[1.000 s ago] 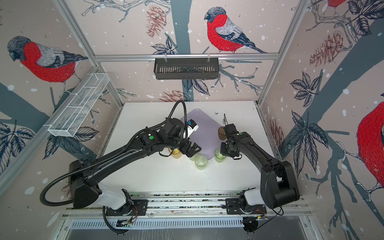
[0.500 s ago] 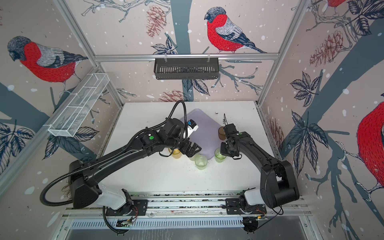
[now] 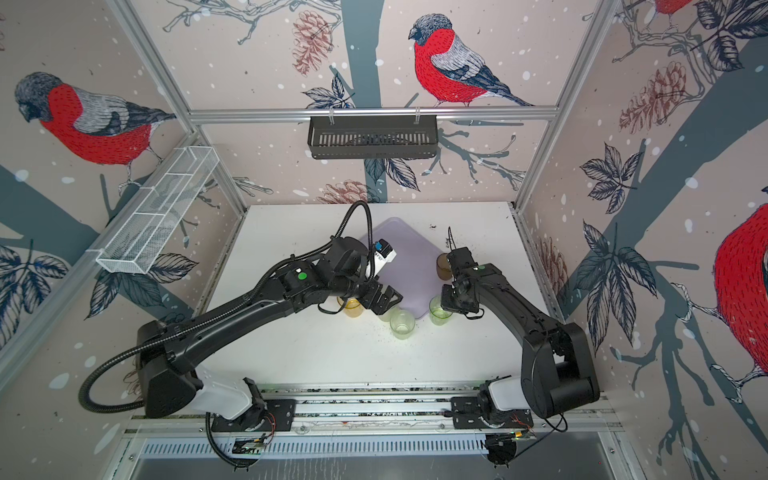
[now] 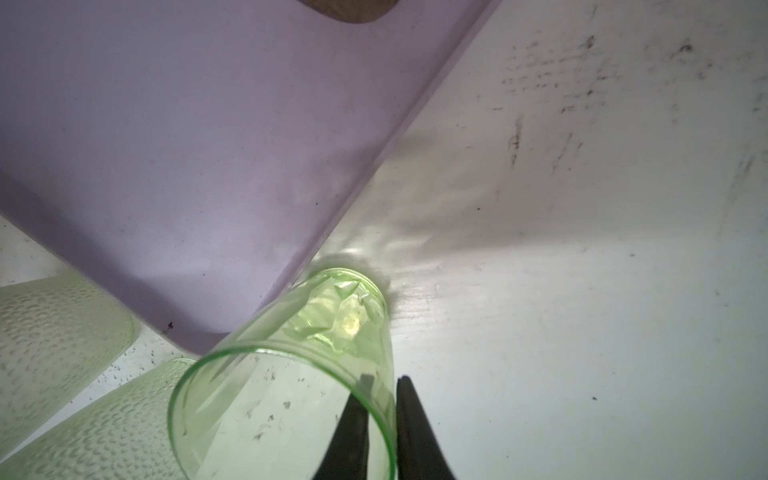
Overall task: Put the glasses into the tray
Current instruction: 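Close the right gripper on the rim of the pale green glass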
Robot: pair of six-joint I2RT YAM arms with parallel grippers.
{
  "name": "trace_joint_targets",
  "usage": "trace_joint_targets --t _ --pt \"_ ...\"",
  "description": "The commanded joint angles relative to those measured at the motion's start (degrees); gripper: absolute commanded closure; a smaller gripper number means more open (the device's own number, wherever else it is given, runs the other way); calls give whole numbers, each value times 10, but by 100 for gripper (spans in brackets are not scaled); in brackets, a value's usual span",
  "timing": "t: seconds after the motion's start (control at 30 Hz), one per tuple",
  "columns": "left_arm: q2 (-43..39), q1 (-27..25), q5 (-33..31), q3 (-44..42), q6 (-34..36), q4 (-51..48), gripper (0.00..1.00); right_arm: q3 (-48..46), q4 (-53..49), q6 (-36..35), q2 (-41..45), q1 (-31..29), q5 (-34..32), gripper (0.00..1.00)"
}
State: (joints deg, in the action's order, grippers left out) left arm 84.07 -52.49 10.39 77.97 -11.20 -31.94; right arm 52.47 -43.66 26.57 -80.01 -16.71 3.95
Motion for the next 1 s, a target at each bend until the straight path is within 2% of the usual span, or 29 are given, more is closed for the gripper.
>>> trace_joint_targets --t 0.0,0.97 --pt "-4 0 -1 -1 -2 17 2 1 -12 -4 4 0 -7 84" --pt "-13 0 1 -2 0 17 2 -2 -19 -1 20 0 -18 92"
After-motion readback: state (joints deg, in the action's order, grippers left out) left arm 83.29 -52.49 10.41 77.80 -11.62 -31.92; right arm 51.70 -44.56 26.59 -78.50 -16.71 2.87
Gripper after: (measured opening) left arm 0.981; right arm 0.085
